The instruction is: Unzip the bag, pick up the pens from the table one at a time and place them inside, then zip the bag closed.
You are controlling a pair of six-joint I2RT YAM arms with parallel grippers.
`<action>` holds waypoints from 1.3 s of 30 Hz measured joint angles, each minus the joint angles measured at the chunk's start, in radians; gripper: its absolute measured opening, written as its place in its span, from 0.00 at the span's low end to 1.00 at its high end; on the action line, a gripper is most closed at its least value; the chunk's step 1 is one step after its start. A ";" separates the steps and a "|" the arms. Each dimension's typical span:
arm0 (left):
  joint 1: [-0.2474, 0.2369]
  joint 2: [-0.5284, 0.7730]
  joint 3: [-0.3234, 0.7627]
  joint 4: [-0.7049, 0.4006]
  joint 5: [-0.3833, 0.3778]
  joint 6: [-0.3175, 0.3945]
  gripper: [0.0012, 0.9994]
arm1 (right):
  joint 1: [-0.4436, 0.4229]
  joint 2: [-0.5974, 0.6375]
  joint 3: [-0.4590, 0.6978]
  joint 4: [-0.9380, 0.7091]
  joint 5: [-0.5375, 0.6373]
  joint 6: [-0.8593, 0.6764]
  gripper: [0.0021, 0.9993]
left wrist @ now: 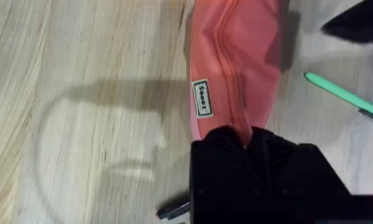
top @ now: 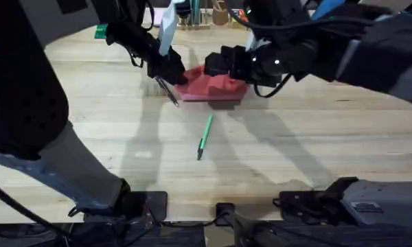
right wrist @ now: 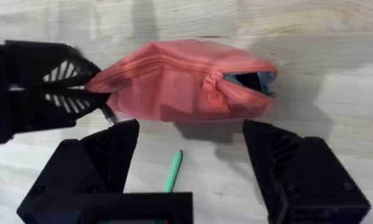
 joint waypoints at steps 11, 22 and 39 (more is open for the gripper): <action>0.000 0.000 0.000 0.000 0.000 0.000 0.04 | 0.000 0.104 -0.005 0.095 0.001 0.001 1.00; 0.000 0.000 0.000 0.001 0.000 0.000 0.04 | 0.005 0.137 -0.006 0.141 0.053 0.009 0.99; 0.000 0.000 0.000 -0.002 0.004 0.000 0.04 | 0.005 0.148 -0.013 0.155 0.115 0.012 0.57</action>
